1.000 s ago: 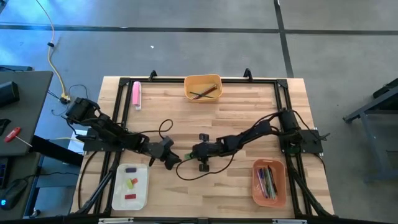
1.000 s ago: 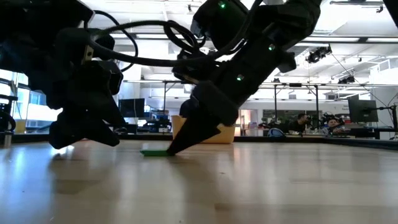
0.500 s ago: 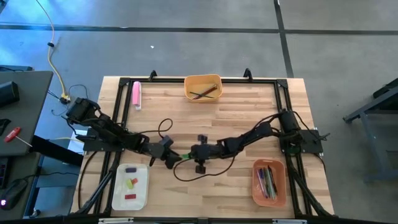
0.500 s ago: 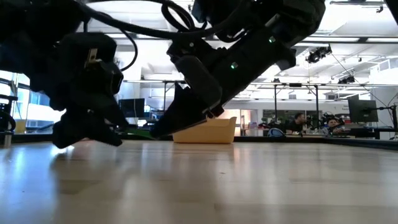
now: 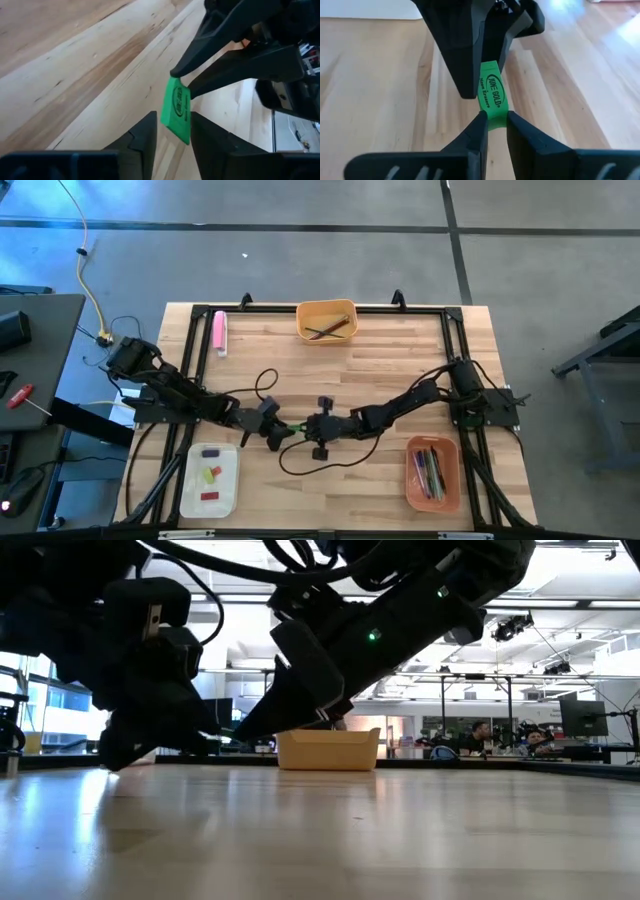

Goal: Sort crayons/erasers/pens/pencils in bins
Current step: Put the green eraser into the white bin

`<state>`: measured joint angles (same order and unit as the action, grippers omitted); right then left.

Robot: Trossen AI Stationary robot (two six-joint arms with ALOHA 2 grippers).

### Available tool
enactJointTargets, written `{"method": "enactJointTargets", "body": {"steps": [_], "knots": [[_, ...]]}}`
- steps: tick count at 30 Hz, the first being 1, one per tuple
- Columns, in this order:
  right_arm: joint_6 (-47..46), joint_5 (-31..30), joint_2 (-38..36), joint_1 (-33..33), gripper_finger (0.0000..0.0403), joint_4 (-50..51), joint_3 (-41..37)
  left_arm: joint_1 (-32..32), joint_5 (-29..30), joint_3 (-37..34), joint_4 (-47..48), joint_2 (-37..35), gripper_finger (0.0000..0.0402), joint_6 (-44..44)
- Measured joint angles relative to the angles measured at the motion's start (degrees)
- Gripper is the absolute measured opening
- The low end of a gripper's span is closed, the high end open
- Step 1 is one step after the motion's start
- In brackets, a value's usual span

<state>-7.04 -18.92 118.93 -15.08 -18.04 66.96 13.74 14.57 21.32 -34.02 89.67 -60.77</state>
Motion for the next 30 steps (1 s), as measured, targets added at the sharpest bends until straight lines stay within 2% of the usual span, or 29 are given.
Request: {"method": "enactJointTargets", "body": {"steps": [13, 20, 24, 30], "knots": [[2.1, -1.8, -0.1, -0.4, 0.0043, -0.3, 0.0, 0.0, 1.0, 0.0, -3.0, 0.0, 0.0030, 4.0], [2.6, -2.1, -0.1, -0.5, 0.0047, -0.4, 0.0, 0.0, 1.1, 0.0, -3.0, 0.0, 0.0014, 6.0], [2.5, -2.2, -0.1, -1.0, 0.0076, -0.5, 0.0, -0.3, 1.2, 0.0, -2.5, 0.0, 0.0013, 8.3], [2.0, -4.9, -2.8, -2.6, 0.0148, 2.1, 0.1, -1.6, 1.9, 0.0, -1.9, 0.0, 0.0012, 12.2]]}}
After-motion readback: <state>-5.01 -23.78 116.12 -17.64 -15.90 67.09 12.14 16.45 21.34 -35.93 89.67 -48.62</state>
